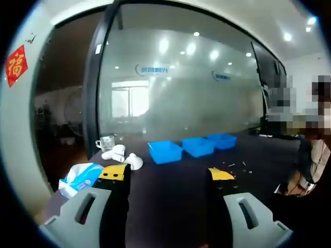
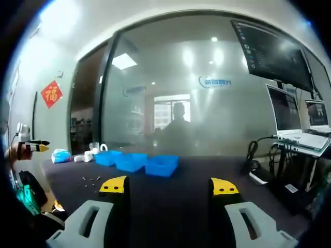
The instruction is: Sort the screws, nuts, and washers into the corresponding bins
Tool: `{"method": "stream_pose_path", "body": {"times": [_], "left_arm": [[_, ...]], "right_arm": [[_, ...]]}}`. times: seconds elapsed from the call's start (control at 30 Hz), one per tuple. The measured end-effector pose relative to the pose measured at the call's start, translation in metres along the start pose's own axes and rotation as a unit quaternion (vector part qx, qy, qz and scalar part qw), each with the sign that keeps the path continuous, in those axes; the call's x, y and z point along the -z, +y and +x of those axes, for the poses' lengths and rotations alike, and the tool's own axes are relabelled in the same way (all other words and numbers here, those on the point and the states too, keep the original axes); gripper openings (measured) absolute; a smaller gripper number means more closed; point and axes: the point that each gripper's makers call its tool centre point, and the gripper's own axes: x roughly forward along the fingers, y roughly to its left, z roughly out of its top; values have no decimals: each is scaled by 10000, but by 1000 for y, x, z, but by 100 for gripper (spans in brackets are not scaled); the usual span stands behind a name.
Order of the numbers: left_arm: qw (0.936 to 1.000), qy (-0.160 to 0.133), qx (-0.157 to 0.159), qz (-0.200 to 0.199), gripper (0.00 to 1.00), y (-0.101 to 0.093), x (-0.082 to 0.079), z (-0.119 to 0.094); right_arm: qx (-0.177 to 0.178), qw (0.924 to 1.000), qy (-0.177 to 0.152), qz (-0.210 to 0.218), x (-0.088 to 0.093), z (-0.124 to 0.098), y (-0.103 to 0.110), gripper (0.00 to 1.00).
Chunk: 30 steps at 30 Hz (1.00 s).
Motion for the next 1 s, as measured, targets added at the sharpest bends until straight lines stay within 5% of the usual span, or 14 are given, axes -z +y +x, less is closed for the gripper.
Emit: {"method": "stream_pose_path", "body": {"times": [0.57,1.0], "left_arm": [[9976,133,651,-216,56,-15,1,5],[9888,338,1424,-304,56,-43,3,7]], "right_arm": [[-662,9973,276,-160,4,15,21,57],[-1661,9825,806,-250,16,28,58,57]]}}
